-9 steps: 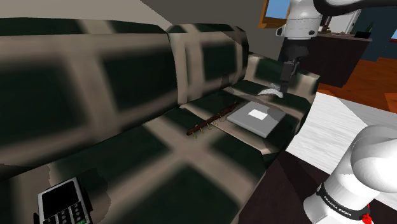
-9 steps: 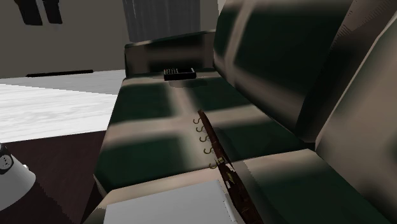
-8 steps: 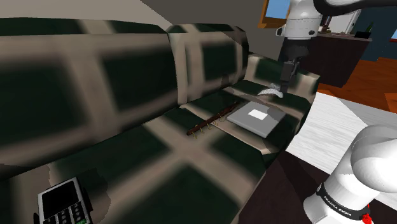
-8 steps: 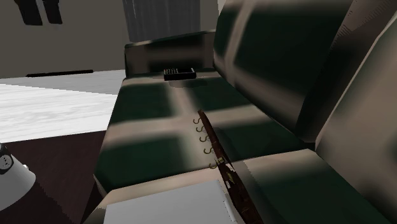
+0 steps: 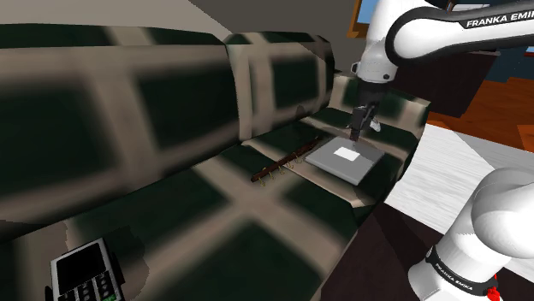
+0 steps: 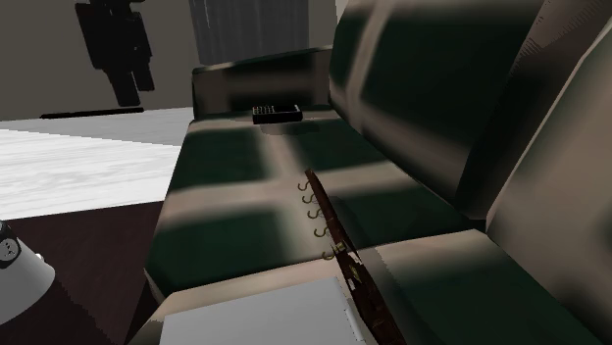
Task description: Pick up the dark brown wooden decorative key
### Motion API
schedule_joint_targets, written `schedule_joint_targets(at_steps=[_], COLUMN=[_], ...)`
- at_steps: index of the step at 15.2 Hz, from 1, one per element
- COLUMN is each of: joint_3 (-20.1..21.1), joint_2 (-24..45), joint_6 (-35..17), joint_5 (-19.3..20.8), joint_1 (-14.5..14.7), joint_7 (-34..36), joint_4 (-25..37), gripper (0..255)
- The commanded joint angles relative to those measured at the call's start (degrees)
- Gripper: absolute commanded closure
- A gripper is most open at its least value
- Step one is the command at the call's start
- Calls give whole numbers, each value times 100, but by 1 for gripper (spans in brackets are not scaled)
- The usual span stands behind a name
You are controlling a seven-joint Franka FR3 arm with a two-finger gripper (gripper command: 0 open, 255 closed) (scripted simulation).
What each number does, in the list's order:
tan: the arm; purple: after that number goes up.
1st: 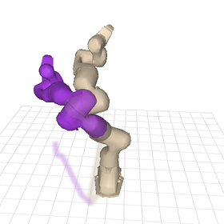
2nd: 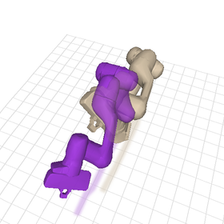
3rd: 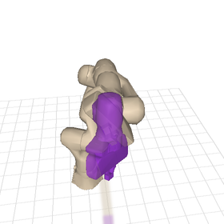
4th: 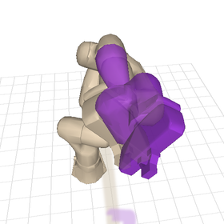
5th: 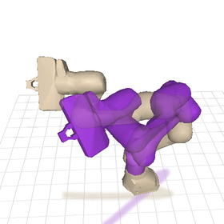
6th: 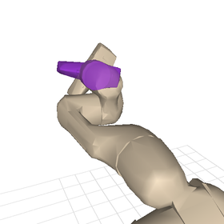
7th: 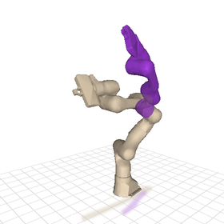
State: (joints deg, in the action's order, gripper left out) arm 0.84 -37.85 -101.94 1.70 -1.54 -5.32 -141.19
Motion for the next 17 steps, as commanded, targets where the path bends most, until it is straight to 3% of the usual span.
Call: schedule_joint_targets(at_steps=[1,9,17], joint_3=[-9,-75,-137], joint_2=[238,1574,3289], joint_6=[-535,-2592,-4382], joint_5=[1,32,32], joint_1=[-15,-98,-165], joint_7=[31,113,176], joint_4=[-148,-366,62], gripper=[0,0,0])
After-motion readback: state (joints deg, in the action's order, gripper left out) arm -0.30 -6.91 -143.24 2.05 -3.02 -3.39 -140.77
